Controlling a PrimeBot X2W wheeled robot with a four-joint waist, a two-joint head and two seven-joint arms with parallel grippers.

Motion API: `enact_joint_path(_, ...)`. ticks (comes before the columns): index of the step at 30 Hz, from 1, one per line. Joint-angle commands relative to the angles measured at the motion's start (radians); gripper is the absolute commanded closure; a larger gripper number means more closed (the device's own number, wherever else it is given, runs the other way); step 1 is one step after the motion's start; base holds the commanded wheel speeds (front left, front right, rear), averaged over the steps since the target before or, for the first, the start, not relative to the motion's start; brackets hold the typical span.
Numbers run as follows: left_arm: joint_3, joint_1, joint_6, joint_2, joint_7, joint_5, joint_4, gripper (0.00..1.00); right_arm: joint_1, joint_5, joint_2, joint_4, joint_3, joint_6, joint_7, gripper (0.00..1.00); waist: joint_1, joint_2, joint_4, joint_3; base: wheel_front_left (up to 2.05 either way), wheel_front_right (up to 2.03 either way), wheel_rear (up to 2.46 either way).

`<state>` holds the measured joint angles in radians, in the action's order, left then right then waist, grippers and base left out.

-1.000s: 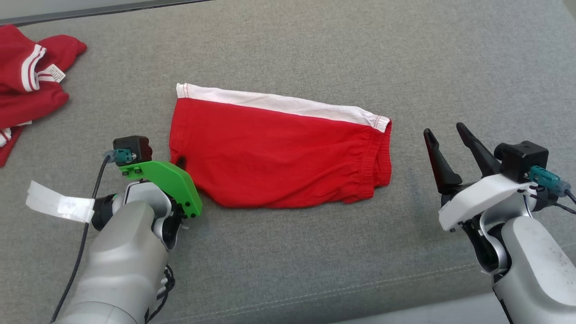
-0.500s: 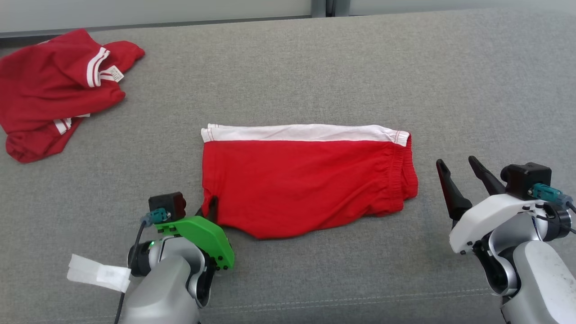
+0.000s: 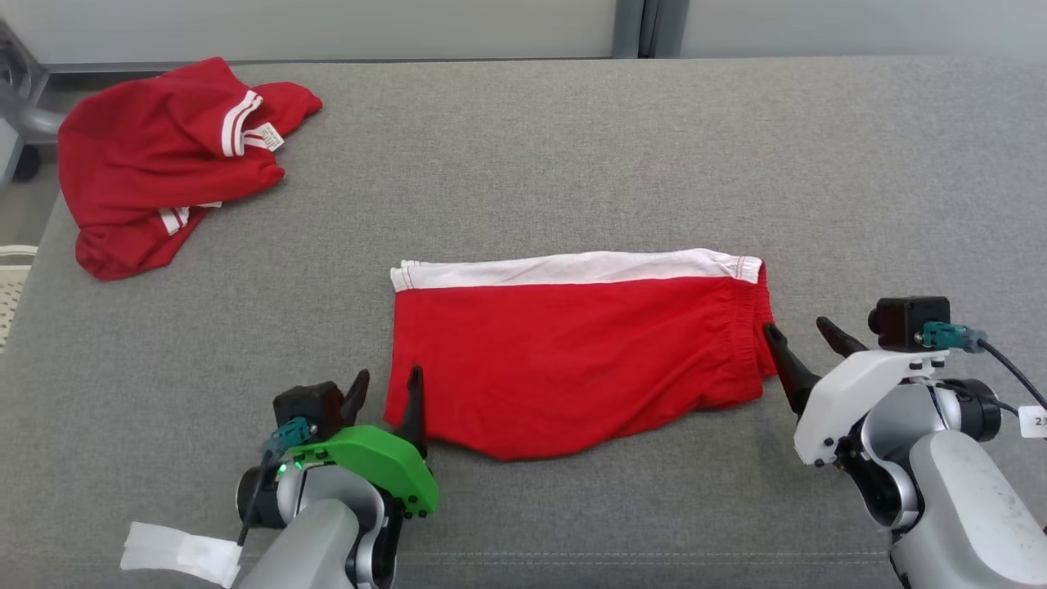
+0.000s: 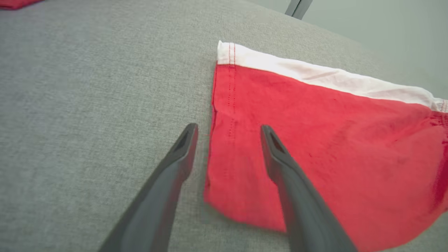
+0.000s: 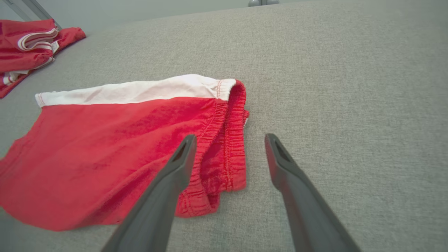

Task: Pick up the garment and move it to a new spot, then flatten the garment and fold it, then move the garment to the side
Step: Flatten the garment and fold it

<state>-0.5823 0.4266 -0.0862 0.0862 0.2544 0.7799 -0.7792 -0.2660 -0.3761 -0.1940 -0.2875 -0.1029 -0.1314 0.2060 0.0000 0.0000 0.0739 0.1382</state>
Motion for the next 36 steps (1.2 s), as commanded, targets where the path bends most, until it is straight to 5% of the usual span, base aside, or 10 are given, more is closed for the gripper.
enact_joint_path(1, 0.005, -0.021, -0.018, 0.022, 0.006, -0.023, 0.039, 0.00, -0.020, -0.009, -0.003, -0.012, 0.000, 0.001, 0.019, 0.00, 0.0000, 0.0000, 0.014, -0.006, 0.00, 0.00, 0.00)
enact_joint_path(17, 0.040, -0.218, -0.190, 0.166, -0.015, -0.127, 0.522, 0.00, -0.125, -0.002, -0.006, -0.251, 0.113, 0.001, 0.124, 0.00, 0.0000, 0.0000, 0.175, -0.017, 0.00, 0.00, 0.00)
enact_joint_path(29, 0.039, -0.276, -0.241, 0.199, -0.055, -0.124, 0.645, 0.00, -0.145, -0.082, 0.020, -0.387, 0.158, 0.001, 0.151, 0.00, 0.0000, 0.0000, 0.225, -0.012, 0.00, 0.00, 0.00)
enact_joint_path(30, 0.039, -0.278, -0.242, 0.200, -0.057, -0.123, 0.649, 0.00, -0.147, -0.087, 0.023, -0.397, 0.157, 0.001, 0.152, 0.03, 0.0000, 0.0000, 0.226, -0.010, 0.00, 0.00, 0.00)
enact_joint_path(31, 0.040, -0.279, -0.242, 0.201, -0.056, -0.122, 0.652, 0.00, -0.151, -0.092, 0.025, -0.409, 0.154, 0.001, 0.153, 0.42, 0.0000, 0.0000, 0.225, -0.009, 0.00, 0.00, 0.00)
enact_joint_path(33, 0.040, -0.279, -0.246, 0.202, -0.057, -0.120, 0.657, 0.00, -0.159, -0.102, 0.024, -0.426, 0.145, 0.001, 0.144, 0.73, 0.0000, 0.0000, 0.224, -0.008, 0.00, 0.00, 0.00)
enact_joint_path(34, 0.041, -0.279, -0.247, 0.203, -0.057, -0.120, 0.659, 0.00, -0.163, -0.106, 0.023, -0.434, 0.140, 0.001, 0.142, 1.00, 0.0000, 0.0000, 0.222, -0.007, 0.00, 0.00, 0.00)
enact_joint_path(36, 0.042, -0.281, -0.249, 0.206, -0.056, -0.120, 0.663, 0.00, -0.174, -0.117, 0.020, -0.446, 0.122, 0.001, 0.134, 1.00, 0.0000, 0.0000, 0.215, -0.007, 0.00, 0.00, 0.00)
